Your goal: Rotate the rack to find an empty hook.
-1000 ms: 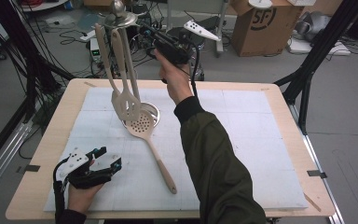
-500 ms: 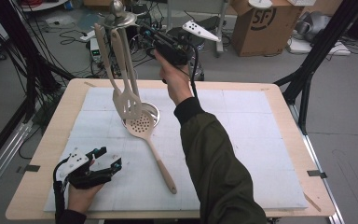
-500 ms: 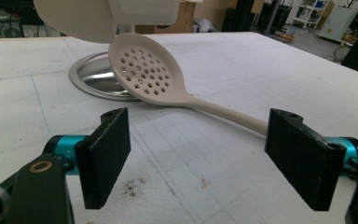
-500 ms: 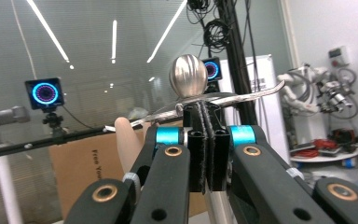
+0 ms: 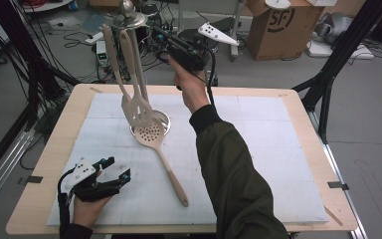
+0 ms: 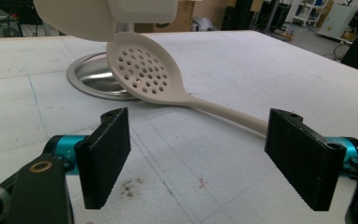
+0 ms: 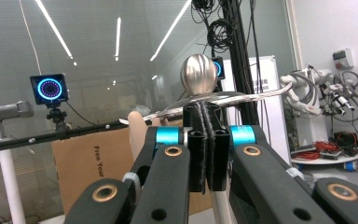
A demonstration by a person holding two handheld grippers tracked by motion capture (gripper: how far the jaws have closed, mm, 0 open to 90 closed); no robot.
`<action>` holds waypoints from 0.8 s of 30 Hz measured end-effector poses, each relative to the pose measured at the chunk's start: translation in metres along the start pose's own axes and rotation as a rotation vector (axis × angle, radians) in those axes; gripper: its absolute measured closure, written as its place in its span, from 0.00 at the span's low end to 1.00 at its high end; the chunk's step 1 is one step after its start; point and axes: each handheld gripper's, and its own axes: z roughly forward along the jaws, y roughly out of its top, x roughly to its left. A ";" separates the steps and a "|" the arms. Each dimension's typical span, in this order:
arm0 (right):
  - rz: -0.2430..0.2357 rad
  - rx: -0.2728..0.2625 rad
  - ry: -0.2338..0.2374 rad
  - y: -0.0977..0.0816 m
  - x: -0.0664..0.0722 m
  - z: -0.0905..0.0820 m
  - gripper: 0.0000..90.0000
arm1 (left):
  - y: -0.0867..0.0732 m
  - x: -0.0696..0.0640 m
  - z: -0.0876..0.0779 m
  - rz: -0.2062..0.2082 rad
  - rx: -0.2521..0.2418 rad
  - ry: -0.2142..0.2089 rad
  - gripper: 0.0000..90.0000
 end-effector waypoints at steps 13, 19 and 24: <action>0.017 0.025 -0.014 -0.004 -0.003 -0.001 0.99 | 0.000 0.001 -0.001 0.004 -0.002 0.003 0.25; 0.022 0.014 -0.049 -0.004 -0.005 -0.003 0.99 | 0.001 -0.001 -0.002 0.005 -0.005 0.003 0.25; 0.022 0.001 -0.062 0.001 -0.011 -0.002 0.99 | 0.000 0.001 -0.001 -0.004 -0.005 0.005 0.25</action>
